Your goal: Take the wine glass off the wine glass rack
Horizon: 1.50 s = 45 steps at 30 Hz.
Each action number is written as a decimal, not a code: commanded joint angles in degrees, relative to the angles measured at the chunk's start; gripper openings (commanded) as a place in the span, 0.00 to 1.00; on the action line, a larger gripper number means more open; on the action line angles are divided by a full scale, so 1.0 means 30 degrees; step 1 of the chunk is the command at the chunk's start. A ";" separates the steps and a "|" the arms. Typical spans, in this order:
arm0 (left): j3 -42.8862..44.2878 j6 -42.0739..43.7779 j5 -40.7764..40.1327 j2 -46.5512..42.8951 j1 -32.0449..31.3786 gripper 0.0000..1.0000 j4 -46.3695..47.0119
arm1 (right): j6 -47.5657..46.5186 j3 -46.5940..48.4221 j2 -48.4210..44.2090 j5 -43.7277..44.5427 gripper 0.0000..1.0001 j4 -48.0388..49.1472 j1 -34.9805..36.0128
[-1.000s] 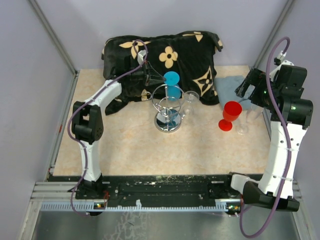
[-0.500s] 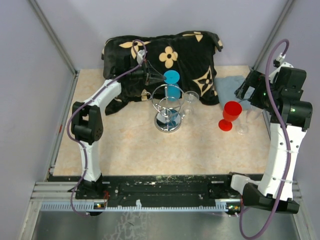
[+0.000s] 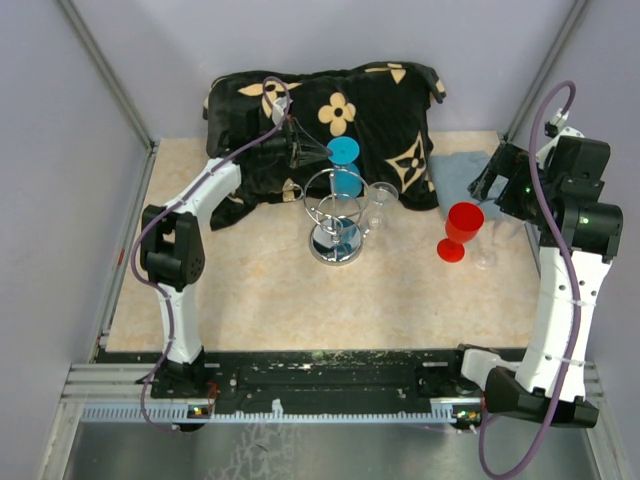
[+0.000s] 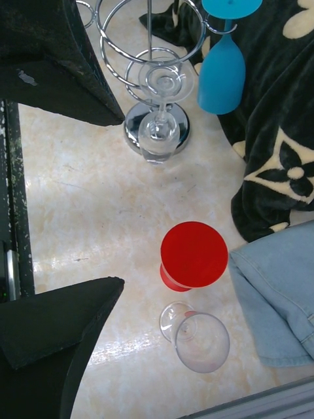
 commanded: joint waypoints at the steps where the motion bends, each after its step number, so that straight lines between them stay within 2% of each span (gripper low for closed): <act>1: 0.0546 -0.0189 -0.0228 -0.0830 -0.0147 0.00 0.0347 | -0.0204 -0.0068 -0.0512 -0.0282 0.98 0.0980 -0.0047; 26: 0.2360 0.0954 -0.0062 0.1088 -0.0041 0.00 0.1021 | -0.0292 0.0658 -0.0272 -0.0268 0.98 0.0516 -0.0047; 32: 0.3052 0.1844 0.0857 0.1083 -0.0036 0.00 0.2699 | -0.0349 0.0657 -0.0275 -0.0409 0.98 0.0483 -0.0047; 37: 0.4857 0.2573 0.1508 0.1480 -0.0015 0.00 0.4136 | -0.0408 0.0600 -0.0200 -0.0670 0.98 0.0522 -0.0048; 45: 0.5940 0.5698 0.2689 0.1333 -0.0099 0.00 0.7643 | -0.0438 0.0259 -0.0573 -0.1893 0.98 0.1423 -0.0055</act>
